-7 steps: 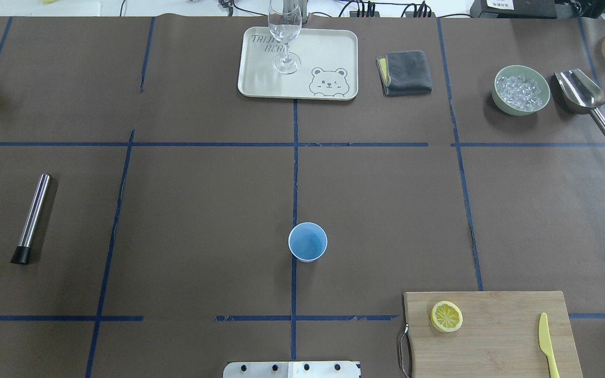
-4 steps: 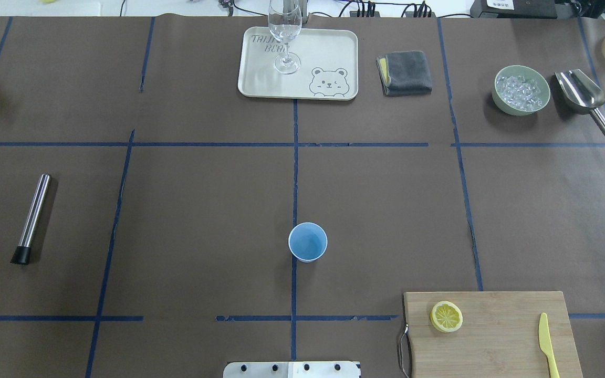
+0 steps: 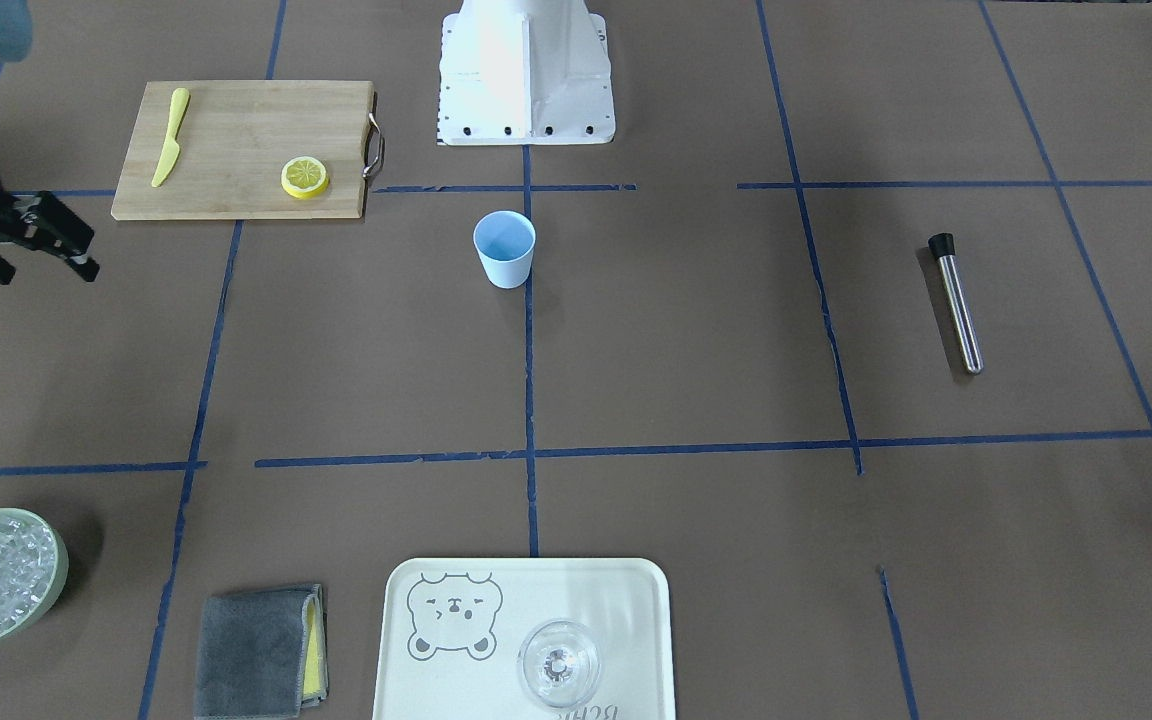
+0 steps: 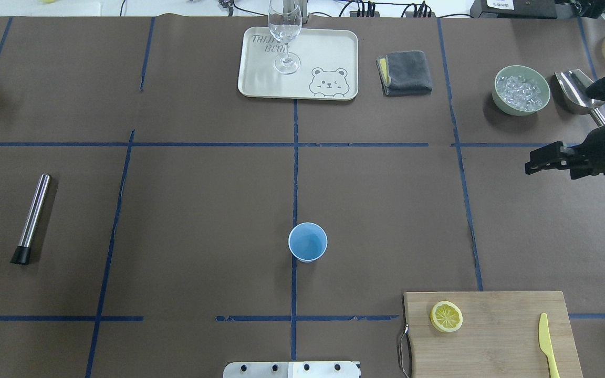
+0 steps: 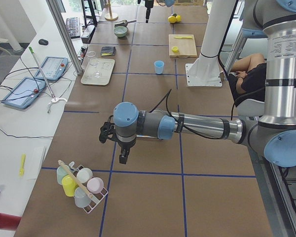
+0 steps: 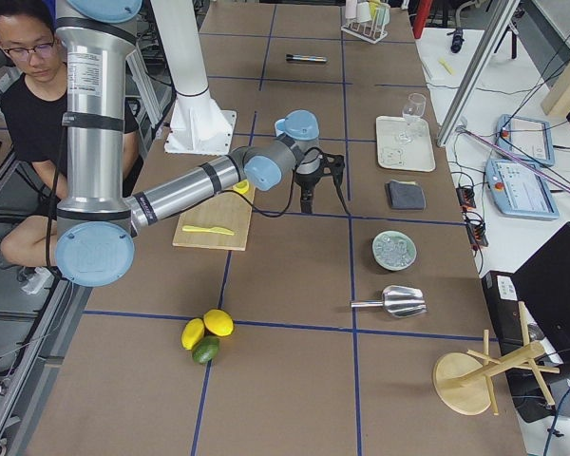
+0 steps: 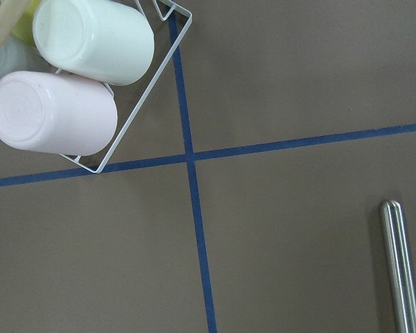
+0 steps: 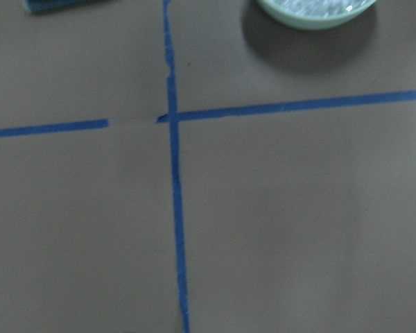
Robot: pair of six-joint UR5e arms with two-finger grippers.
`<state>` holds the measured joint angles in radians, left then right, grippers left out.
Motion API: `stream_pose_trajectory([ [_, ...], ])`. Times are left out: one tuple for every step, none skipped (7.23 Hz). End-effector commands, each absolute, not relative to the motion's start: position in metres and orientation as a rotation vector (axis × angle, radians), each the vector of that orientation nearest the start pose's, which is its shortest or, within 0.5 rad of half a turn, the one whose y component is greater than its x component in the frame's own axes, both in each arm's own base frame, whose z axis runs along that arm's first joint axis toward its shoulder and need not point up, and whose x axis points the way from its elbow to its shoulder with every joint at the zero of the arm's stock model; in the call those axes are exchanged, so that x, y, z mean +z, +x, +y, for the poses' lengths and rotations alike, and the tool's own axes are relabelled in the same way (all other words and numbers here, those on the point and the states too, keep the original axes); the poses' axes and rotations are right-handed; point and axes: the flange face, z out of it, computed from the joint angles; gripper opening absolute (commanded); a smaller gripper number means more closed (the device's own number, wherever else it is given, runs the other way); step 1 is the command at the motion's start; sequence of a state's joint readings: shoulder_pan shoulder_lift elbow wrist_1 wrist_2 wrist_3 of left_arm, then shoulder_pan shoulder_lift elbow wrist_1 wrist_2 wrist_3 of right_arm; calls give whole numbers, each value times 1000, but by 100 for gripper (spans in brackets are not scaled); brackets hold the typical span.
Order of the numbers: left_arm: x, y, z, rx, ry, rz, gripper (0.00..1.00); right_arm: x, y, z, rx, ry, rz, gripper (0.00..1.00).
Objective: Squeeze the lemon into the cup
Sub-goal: 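Move the right gripper down toward the lemon slice on the cutting board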
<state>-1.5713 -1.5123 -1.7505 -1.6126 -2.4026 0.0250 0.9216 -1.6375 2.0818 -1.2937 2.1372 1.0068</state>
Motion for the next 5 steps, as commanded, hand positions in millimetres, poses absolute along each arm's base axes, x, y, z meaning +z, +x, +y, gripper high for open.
stream_pose_trajectory([
  [589,-60,-473,91,166,829,100,370,-300,-330,157,48,-887,100],
  [589,-60,-473,91,166,827,100,359,-333,-291,147,45,-886,100],
  [589,-61,-473,91,166,824,100,360,-364,-259,152,65,-865,100],
  [589,-61,-473,92,169,823,100,361,-377,-241,126,61,-853,100],
  [586,-61,-473,93,174,822,100,364,-384,-234,110,55,-843,100],
])
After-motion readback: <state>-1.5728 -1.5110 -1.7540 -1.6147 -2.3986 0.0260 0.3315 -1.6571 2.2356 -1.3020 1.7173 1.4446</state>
